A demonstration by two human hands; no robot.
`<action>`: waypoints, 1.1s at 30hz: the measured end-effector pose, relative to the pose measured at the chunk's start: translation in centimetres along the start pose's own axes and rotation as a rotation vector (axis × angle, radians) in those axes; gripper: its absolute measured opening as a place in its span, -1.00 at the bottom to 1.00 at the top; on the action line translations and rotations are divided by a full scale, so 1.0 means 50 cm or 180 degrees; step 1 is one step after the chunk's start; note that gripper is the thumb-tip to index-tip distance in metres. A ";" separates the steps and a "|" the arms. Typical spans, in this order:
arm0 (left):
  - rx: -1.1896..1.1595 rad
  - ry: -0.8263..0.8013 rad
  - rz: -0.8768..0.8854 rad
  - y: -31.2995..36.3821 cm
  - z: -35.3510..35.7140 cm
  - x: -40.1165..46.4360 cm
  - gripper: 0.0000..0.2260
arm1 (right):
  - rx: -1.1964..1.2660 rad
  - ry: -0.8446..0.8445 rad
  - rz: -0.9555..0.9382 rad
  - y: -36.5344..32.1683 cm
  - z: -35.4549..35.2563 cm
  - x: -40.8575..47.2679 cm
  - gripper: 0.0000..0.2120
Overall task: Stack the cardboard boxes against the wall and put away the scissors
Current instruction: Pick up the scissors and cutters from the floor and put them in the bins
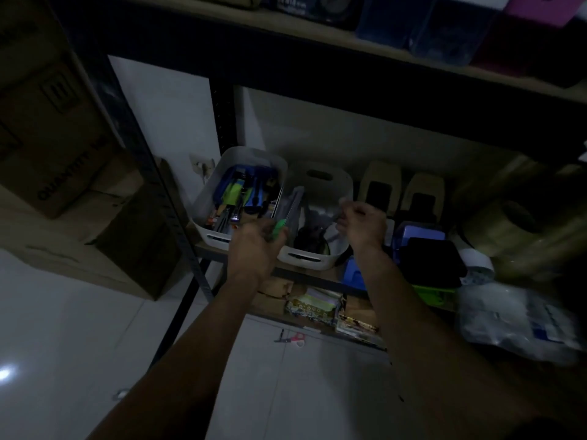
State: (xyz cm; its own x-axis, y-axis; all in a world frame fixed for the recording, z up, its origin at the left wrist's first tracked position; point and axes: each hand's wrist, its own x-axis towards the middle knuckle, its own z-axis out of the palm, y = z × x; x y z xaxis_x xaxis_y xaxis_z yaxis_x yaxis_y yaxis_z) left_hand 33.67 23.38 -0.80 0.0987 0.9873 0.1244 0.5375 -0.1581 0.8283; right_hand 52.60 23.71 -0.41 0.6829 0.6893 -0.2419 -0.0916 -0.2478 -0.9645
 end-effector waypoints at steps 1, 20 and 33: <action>0.0093 -0.0006 0.0053 -0.003 0.004 0.006 -0.74 | -0.0136 -0.0088 -0.0022 -0.002 0.012 0.008 -0.76; 0.2434 -0.0162 0.0042 -0.011 0.112 0.061 -0.62 | -0.0917 -0.0670 -0.0675 0.048 0.007 0.014 -0.82; 0.0975 0.0440 -0.0100 -0.111 0.045 -0.147 -0.86 | -0.0946 -0.0729 -0.1703 0.111 0.002 -0.205 -0.91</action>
State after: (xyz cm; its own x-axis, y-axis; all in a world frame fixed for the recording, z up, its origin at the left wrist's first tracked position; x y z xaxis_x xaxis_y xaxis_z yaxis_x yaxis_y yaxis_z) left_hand 31.87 16.96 -7.54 -0.0252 0.9811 0.1918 0.7673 -0.1040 0.6328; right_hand 45.03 15.31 -3.30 0.4039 0.8891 0.2155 0.4448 0.0149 -0.8955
